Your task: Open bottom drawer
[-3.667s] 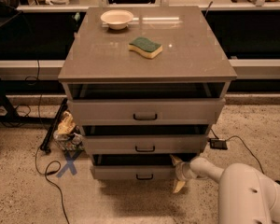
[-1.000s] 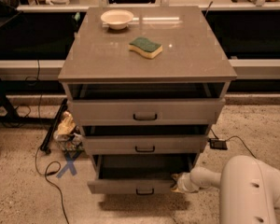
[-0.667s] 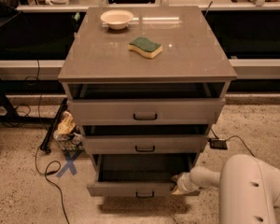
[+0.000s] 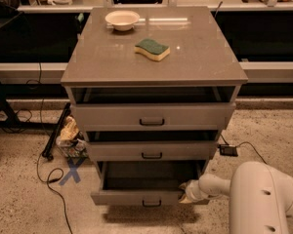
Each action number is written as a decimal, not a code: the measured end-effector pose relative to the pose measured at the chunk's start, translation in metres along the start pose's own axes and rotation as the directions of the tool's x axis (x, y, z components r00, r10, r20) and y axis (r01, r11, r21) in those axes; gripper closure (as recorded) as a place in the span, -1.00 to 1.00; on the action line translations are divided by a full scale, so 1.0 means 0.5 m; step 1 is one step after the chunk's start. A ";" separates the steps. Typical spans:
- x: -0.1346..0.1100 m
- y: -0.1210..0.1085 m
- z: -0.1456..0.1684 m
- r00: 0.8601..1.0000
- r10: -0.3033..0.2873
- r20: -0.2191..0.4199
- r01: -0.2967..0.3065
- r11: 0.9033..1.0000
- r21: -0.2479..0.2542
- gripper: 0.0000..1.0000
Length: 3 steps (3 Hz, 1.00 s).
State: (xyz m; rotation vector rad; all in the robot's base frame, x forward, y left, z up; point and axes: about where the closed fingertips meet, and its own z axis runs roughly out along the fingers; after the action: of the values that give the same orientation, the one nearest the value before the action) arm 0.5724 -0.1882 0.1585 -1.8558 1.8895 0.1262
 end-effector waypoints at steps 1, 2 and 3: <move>-0.003 0.004 0.004 1.000 0.000 0.002 0.000 1.000 -0.004 -0.45; -0.005 0.008 0.008 1.000 0.000 0.003 0.000 1.000 -0.008 -1.00; -0.005 0.008 0.008 1.000 0.000 0.003 0.000 1.000 -0.008 -1.00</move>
Offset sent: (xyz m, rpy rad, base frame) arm -0.0011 0.0014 -0.0012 0.0013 0.0023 0.0014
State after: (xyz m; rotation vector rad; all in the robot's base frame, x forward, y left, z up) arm 0.5695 -0.1841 0.1551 -1.8597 1.8901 0.1370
